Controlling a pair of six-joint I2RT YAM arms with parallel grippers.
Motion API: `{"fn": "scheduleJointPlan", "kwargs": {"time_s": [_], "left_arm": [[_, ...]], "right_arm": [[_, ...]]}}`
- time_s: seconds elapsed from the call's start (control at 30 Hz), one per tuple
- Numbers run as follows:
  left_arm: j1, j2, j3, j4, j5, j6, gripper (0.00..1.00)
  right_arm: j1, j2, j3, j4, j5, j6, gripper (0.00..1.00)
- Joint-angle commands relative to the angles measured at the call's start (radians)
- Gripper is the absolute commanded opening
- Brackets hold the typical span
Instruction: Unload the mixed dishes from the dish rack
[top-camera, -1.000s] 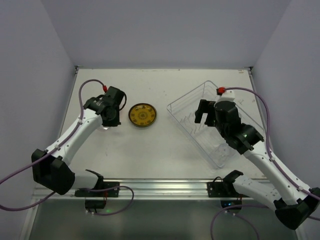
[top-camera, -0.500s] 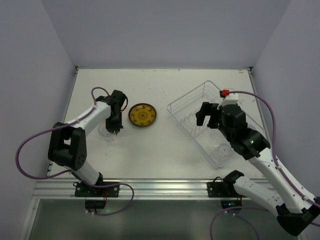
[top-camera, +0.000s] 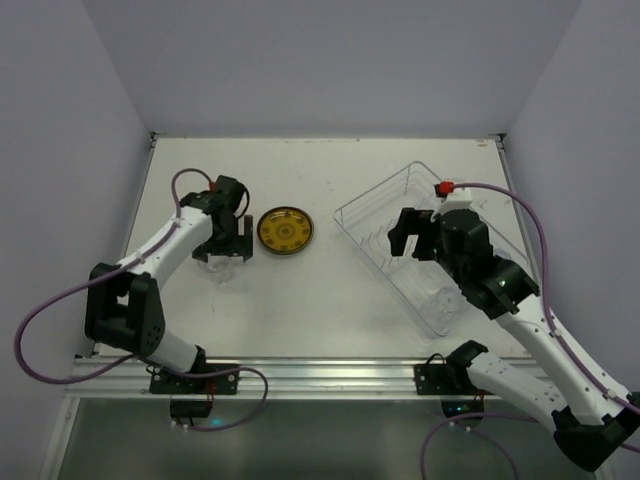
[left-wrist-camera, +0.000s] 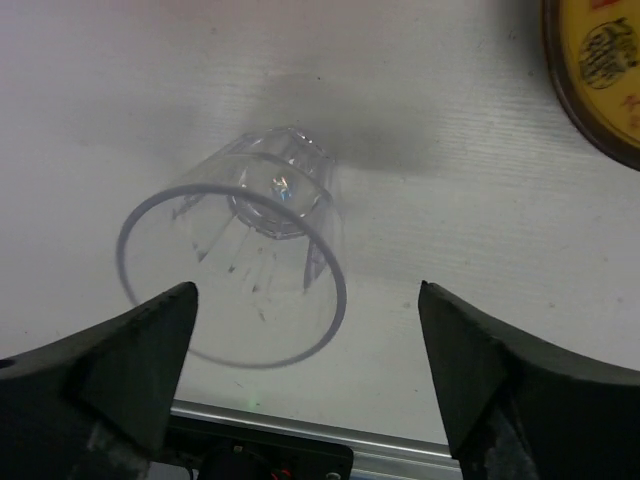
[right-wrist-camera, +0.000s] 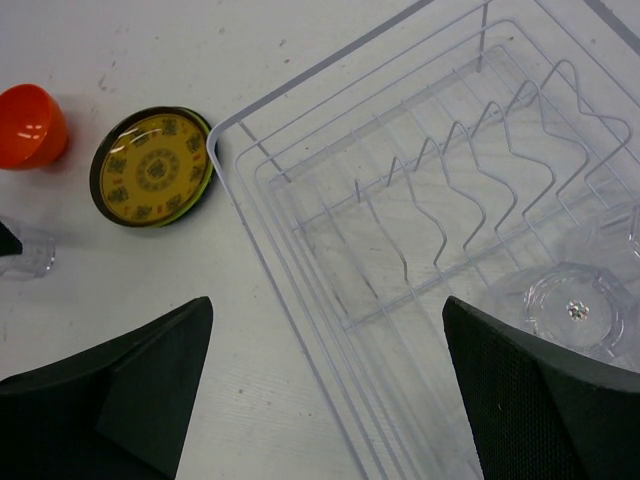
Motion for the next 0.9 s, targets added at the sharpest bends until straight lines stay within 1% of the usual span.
{"fn": "scheduleJointPlan", "kwargs": {"time_s": [0.0,0.07,0.13,0.17,0.23,0.27,0.33,0.37,0.4,0.43,0.47,0.6,0.7,0.8,0.87], "left_arm": [[0.009,-0.175,0.1,-0.04,-0.036,0.005,0.99],[0.009,-0.264,0.129,-0.05,-0.04,0.007,1.0],[0.009,-0.319,0.175,-0.05,-0.048,0.01,1.0],[0.009,-0.367,0.19,-0.046,-0.041,0.019,1.0],[0.008,-0.41,0.228,-0.026,0.002,0.033,1.0],[0.008,-0.46,0.232,0.023,0.022,0.041,1.0],[0.006,-0.519,0.184,0.106,0.102,0.076,1.0],[0.006,-0.581,0.151,0.158,0.119,0.084,1.0],[0.006,-0.609,0.12,0.245,0.14,0.102,1.0],[0.006,-0.632,0.066,0.278,0.147,0.113,1.0],[0.006,-0.664,0.049,0.316,0.145,0.128,1.0],[0.002,-0.729,-0.021,0.385,0.098,0.147,1.0],[-0.001,-0.764,-0.064,0.427,0.058,0.117,1.0],[-0.001,-0.787,-0.124,0.488,0.055,0.116,1.0],[-0.001,-0.787,-0.143,0.509,0.053,0.128,1.0]], "right_arm": [[-0.003,-0.006,0.014,-0.032,0.005,0.025,0.99],[-0.003,-0.023,0.008,-0.057,0.059,0.06,0.99],[-0.003,-0.032,0.001,-0.095,0.127,0.095,0.99],[-0.003,-0.037,0.0,-0.109,0.149,0.135,0.99],[-0.003,-0.043,-0.006,-0.147,0.175,0.181,0.99],[-0.003,-0.046,-0.011,-0.156,0.184,0.215,0.99],[-0.003,-0.063,-0.026,-0.181,0.189,0.255,0.99],[-0.003,-0.069,-0.032,-0.184,0.194,0.293,0.99],[-0.004,-0.084,-0.043,-0.189,0.2,0.313,0.99],[-0.003,-0.092,-0.046,-0.207,0.208,0.33,0.99],[-0.003,-0.103,-0.051,-0.218,0.217,0.361,0.99],[-0.006,-0.153,-0.069,-0.278,0.272,0.401,0.99],[-0.032,-0.166,-0.06,-0.345,0.248,0.441,0.99],[-0.085,-0.152,-0.052,-0.358,0.202,0.416,0.99],[-0.174,-0.135,-0.054,-0.361,0.154,0.36,0.99]]}}
